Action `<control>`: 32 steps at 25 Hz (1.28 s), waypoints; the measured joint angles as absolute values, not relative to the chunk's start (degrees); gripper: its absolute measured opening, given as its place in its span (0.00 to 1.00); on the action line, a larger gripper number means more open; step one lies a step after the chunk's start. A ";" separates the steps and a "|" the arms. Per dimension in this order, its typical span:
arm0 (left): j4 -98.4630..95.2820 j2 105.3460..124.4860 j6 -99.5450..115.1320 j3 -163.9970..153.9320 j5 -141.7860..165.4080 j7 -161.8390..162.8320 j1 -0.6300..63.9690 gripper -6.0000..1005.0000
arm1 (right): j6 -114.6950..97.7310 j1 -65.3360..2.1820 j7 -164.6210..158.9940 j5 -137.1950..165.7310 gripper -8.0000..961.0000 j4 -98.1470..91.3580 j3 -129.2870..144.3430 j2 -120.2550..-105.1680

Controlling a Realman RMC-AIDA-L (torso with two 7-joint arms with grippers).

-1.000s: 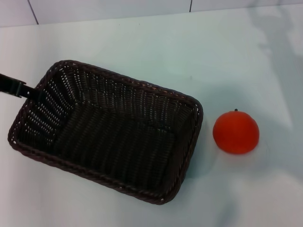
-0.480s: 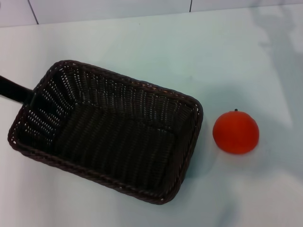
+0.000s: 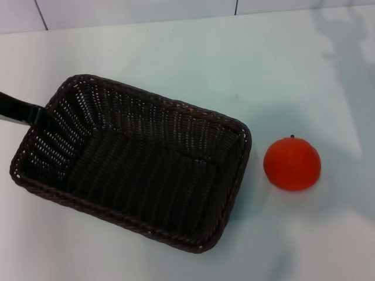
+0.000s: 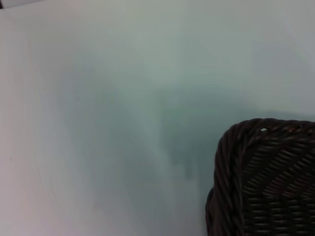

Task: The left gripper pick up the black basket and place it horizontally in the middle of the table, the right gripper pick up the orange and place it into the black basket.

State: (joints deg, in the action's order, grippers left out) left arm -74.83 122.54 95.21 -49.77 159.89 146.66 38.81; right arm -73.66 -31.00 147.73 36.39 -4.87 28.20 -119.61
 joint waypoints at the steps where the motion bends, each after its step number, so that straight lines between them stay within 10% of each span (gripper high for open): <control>1: -74.83 122.55 95.28 -49.67 159.88 146.70 38.81 0.49 | -73.64 -31.01 147.67 36.39 0.81 -4.93 28.16 -119.61; 8: -74.87 122.86 96.14 -49.18 159.87 146.84 38.55 0.19 | -73.47 -31.03 147.34 36.39 0.81 -5.67 27.07 -119.53; 32: -69.32 119.99 100.71 -24.94 127.00 145.72 25.36 0.21 | -70.66 -33.02 147.21 36.38 0.81 -5.53 24.42 -119.61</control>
State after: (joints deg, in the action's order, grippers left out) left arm -69.32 119.99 100.71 -24.94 127.00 145.72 25.36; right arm -70.66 -33.02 147.21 36.38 -5.53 24.42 -119.61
